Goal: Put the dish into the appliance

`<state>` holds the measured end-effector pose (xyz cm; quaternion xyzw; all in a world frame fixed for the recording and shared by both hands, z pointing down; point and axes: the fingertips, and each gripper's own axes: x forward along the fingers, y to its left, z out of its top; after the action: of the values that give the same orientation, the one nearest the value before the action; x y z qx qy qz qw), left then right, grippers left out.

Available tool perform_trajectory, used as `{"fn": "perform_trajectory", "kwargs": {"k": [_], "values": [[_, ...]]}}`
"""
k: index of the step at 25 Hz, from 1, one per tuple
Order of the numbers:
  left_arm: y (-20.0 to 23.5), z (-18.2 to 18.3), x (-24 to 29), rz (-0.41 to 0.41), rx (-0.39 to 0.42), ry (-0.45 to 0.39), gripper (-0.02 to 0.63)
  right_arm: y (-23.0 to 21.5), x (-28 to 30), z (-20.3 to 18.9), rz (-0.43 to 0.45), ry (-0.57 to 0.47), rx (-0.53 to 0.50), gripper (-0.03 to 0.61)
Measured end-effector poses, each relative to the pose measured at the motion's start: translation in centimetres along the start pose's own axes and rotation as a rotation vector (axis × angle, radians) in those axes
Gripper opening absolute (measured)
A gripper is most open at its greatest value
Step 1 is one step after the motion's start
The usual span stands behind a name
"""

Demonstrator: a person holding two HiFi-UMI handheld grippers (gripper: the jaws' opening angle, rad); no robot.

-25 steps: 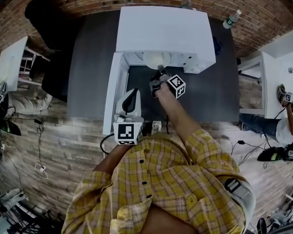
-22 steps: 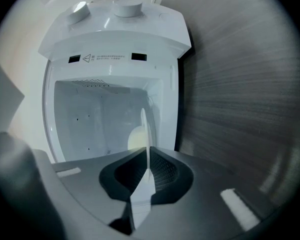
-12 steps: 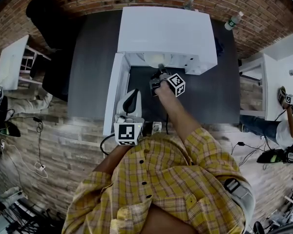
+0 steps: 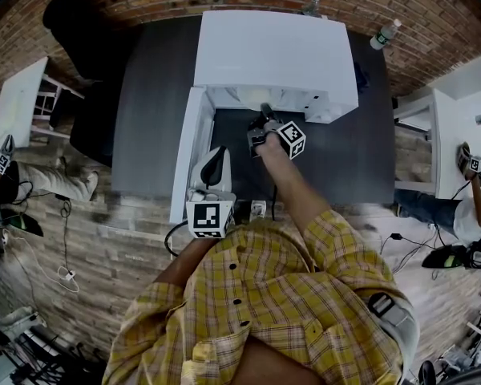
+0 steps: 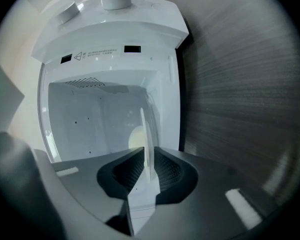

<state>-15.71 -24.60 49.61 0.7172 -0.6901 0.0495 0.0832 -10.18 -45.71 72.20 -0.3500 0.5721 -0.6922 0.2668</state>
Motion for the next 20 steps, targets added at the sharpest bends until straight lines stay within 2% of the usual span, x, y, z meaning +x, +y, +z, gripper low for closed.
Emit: {"fn": "perform_trajectory", "kwargs": {"k": [3, 7, 15, 20], "values": [[-0.1, -0.2, -0.1, -0.003, -0.003, 0.002, -0.003, -0.2, -0.2, 0.1, -0.001, 0.004, -0.002, 0.090], [-0.2, 0.1, -0.1, -0.017, -0.003, -0.002, -0.003, 0.1, -0.4, 0.1, 0.002, 0.007, -0.017, 0.112], [-0.4, -0.1, -0.3, -0.036, -0.029, -0.005, -0.003, 0.1, -2.3, 0.3, 0.019, -0.001, 0.014, 0.112], [-0.7, -0.1, -0.4, -0.046, -0.030, -0.012, -0.003, 0.9, -4.0, -0.2, 0.056, 0.021, 0.025, 0.071]]}}
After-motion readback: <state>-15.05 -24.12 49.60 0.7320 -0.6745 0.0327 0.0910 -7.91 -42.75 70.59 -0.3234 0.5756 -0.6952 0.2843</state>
